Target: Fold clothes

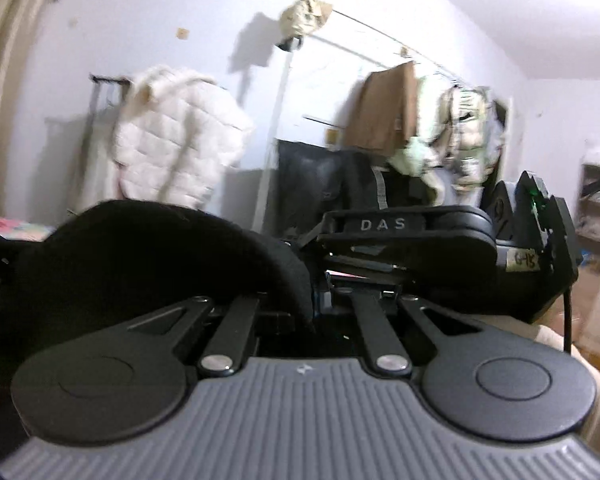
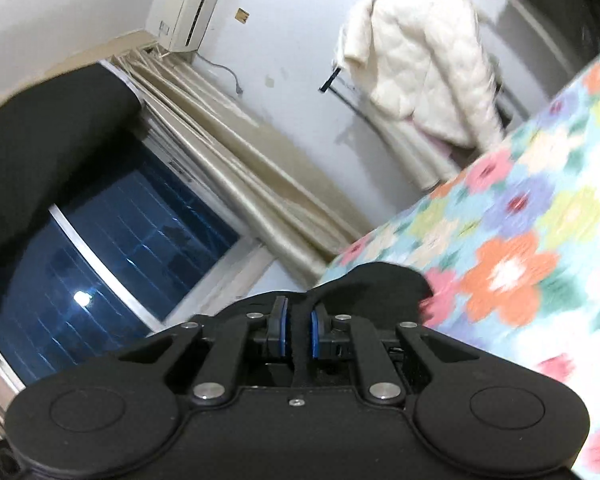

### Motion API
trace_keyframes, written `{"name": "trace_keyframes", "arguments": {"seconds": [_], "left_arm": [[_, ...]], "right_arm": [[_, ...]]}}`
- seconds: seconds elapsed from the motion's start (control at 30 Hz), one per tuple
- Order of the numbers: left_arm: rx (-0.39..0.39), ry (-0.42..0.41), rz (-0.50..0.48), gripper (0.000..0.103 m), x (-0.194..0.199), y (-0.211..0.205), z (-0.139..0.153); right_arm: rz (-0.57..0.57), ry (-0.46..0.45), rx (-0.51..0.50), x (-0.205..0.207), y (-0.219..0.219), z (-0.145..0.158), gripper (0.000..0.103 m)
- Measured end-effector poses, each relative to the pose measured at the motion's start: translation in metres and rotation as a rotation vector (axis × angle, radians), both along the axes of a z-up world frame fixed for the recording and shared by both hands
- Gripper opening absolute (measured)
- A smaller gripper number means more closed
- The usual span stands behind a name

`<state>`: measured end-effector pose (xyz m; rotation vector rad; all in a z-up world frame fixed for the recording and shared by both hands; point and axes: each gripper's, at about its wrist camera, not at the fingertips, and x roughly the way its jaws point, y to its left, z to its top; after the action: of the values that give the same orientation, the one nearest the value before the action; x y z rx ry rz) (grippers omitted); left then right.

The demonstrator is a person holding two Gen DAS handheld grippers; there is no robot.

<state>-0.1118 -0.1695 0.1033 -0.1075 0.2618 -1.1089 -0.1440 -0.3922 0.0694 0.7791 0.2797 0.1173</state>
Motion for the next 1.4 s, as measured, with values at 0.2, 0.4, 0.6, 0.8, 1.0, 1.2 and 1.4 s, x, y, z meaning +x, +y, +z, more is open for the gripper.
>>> {"name": "trace_keyframes", "arguments": {"seconds": [0.2,0.4,0.6,0.8,1.0,1.2,1.4], "left_arm": [[0.207,0.021,-0.071,0.007,-0.045,-0.045,-0.056],[0.318,0.102,-0.001,0.007,-0.058,-0.065,-0.103],[0.228,0.066,0.019,0.007,-0.072,-0.085,-0.076],[0.52,0.0,-0.009,0.017,-0.072,-0.13,-0.104],[0.541,0.113,-0.001,0.031,-0.066,-0.102,-0.119],[0.49,0.072,0.024,0.047,-0.059,-0.059,-0.081],[0.526,0.266,0.141,0.059,-0.033,-0.018,-0.047]], "right_arm": [[-0.129,0.149,0.074,-0.061,-0.033,-0.079,0.014],[-0.2,0.123,-0.052,-0.076,-0.04,-0.061,0.01],[-0.223,0.202,-0.229,-0.083,-0.036,-0.05,0.01],[-0.254,0.218,-0.102,-0.091,-0.061,-0.055,0.014],[-0.267,0.275,0.062,-0.098,-0.076,-0.072,0.016],[-0.232,0.326,0.041,-0.086,-0.067,-0.076,0.022],[-0.183,0.32,-0.035,-0.082,-0.052,-0.063,0.029]]}}
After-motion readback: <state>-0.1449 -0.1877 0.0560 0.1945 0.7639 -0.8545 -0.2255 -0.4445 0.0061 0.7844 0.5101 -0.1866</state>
